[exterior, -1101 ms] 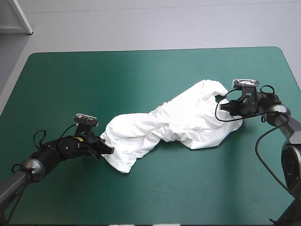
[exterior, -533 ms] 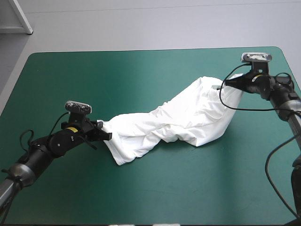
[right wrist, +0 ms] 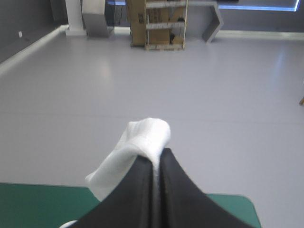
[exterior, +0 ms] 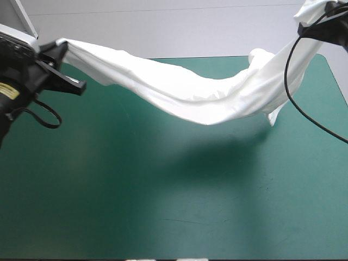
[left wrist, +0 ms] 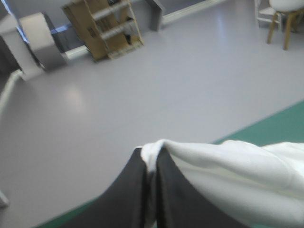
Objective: Fold the cloth
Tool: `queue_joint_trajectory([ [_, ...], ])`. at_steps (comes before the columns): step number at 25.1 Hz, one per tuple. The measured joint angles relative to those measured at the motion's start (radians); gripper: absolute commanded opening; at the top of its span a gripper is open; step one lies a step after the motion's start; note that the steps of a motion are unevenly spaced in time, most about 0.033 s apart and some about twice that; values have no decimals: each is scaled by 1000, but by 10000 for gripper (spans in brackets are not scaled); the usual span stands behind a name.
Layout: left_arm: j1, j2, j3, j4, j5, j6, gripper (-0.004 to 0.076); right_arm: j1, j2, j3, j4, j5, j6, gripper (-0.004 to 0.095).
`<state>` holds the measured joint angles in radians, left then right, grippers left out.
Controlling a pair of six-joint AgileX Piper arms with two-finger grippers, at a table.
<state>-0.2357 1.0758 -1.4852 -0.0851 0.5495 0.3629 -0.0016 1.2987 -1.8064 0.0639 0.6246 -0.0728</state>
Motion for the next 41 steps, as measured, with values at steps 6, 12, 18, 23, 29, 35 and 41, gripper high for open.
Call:
queue_joint_trajectory([
  [6,0,-14,-329,451,234,-172,19,-1,-60,-203,-84,107,-5,-17],
  [12,0,-20,-502,638,441,-201,19,-1,-133,-252,-91,137,-6,-17],
  [18,0,-5,-416,642,465,-215,19,-1,-86,-254,53,173,-43,-17],
  [23,0,51,-268,641,373,-297,19,-1,19,-254,139,181,-60,-17],
  [29,0,157,-120,639,202,-423,19,-1,244,-254,228,176,-124,-17],
  [35,0,363,-59,645,36,-522,19,-1,475,-246,349,71,-268,-17],
  [41,0,571,-52,780,-187,-664,20,-1,680,-246,500,-44,-373,92],
])
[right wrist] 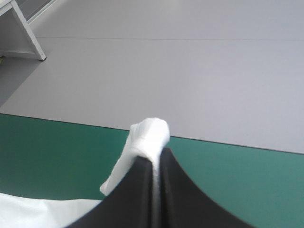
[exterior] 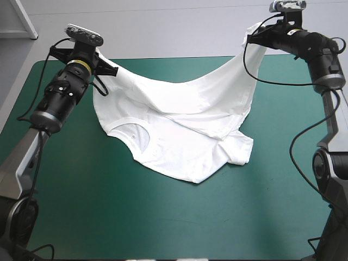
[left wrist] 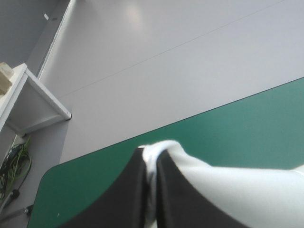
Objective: Fold the cloth
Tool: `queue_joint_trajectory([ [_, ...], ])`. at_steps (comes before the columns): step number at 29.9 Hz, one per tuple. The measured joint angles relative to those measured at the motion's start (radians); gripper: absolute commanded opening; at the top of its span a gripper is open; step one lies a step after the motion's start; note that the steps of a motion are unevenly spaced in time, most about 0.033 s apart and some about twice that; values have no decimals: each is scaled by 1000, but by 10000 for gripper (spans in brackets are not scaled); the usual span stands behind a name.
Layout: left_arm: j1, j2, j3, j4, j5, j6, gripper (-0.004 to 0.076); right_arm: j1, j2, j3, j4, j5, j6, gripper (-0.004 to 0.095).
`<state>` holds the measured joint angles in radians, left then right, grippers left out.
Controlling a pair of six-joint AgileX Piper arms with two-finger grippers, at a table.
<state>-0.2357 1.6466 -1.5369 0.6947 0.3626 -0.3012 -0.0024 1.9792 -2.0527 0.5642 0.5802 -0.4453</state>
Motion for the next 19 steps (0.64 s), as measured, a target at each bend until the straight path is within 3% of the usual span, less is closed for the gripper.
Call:
queue_joint_trajectory([
  [2,0,57,0,64,-62,-46,40,0,48,1,59,-13,-40,322],
  [5,3,128,0,147,-149,-102,162,0,106,1,132,-38,-102,707],
  [6,6,151,0,158,-184,-112,239,0,121,1,147,-48,-112,816],
  [8,22,195,0,172,-256,-124,365,0,139,1,168,-77,-124,840],
  [11,66,250,0,181,-352,-169,507,0,150,2,179,-114,-128,771],
  [15,144,322,-35,187,-408,-266,522,0,152,2,180,-104,-134,713],
  [19,187,326,-65,190,-326,-302,522,0,135,2,157,12,-133,713],
])
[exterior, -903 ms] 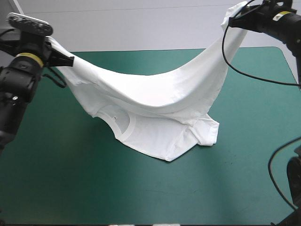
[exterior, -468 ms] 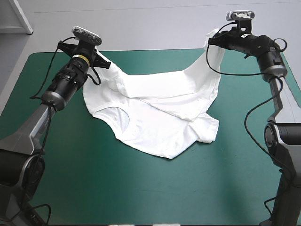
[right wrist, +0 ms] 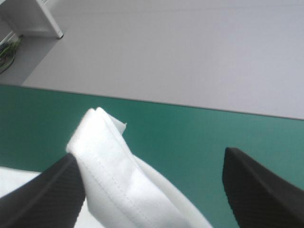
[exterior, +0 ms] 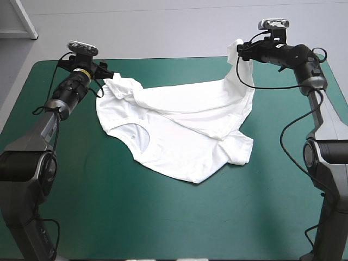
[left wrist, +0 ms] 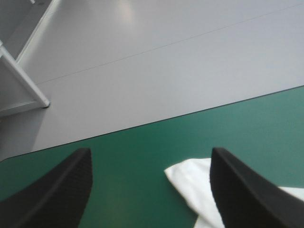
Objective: Fold the cloth
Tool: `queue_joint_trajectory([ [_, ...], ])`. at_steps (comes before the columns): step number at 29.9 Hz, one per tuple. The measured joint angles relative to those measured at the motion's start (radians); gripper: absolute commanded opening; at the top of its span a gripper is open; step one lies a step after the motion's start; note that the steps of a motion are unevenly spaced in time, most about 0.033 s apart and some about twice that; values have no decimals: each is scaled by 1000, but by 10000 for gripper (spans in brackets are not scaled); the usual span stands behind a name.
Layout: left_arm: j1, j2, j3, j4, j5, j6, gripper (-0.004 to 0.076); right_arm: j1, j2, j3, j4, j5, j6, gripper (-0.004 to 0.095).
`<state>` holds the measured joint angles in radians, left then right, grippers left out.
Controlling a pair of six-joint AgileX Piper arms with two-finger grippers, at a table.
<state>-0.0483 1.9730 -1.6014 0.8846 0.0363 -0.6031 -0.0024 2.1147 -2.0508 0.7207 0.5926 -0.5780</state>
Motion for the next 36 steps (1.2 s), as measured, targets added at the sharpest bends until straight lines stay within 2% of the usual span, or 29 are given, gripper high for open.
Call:
queue_joint_trajectory([
  [4,-12,-78,-3,0,110,-3,522,0,-43,0,-23,155,21,702],
  [8,-60,-228,-8,-10,272,7,522,0,-113,0,-90,316,118,698],
  [11,-111,-335,-13,-75,412,122,522,0,-166,0,-154,449,203,698],
  [14,-136,-418,-17,-293,521,303,522,0,-219,1,-212,572,265,685],
  [19,-136,-481,-17,-652,765,581,522,6,-341,83,-268,609,312,673],
  [22,-137,-481,-16,-736,911,643,522,8,-420,176,-270,616,319,673],
  [25,-137,-481,0,-750,986,661,522,8,-497,288,-270,616,320,668],
  [32,-137,-481,106,-753,1020,669,522,50,-668,568,-272,609,320,648],
  [36,-137,-481,188,-753,964,669,522,146,-756,714,-274,577,324,647],
])
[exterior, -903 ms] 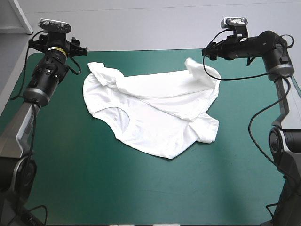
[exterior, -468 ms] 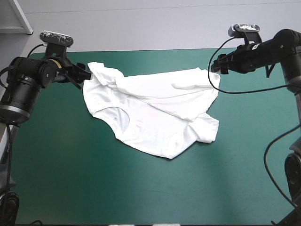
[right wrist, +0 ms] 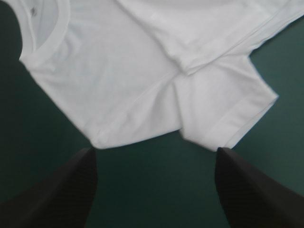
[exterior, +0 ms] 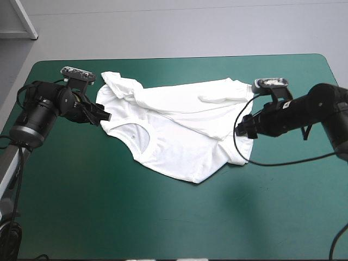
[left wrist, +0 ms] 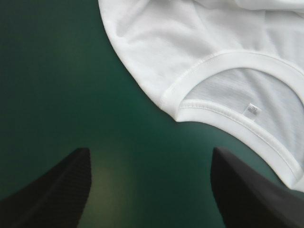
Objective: Fold the cloth
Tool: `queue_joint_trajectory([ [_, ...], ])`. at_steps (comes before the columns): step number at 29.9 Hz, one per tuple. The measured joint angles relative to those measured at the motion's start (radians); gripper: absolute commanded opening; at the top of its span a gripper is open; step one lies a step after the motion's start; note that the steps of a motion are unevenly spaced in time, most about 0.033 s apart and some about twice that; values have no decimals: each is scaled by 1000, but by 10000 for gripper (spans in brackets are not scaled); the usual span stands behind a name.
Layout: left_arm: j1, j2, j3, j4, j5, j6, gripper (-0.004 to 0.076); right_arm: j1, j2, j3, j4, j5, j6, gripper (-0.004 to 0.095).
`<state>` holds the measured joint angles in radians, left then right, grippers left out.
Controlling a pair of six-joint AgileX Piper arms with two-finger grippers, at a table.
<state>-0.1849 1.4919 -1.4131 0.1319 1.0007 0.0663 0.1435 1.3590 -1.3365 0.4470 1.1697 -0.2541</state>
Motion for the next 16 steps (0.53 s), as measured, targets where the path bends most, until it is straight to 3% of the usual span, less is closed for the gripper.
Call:
queue_joint_trajectory([
  [5,0,46,46,0,-82,0,522,155,-44,107,-15,-43,41,648],
  [11,0,191,46,1,-182,0,522,325,-45,141,-115,-104,138,648],
  [16,3,314,51,2,-296,0,522,407,-45,141,-168,-116,207,648],
])
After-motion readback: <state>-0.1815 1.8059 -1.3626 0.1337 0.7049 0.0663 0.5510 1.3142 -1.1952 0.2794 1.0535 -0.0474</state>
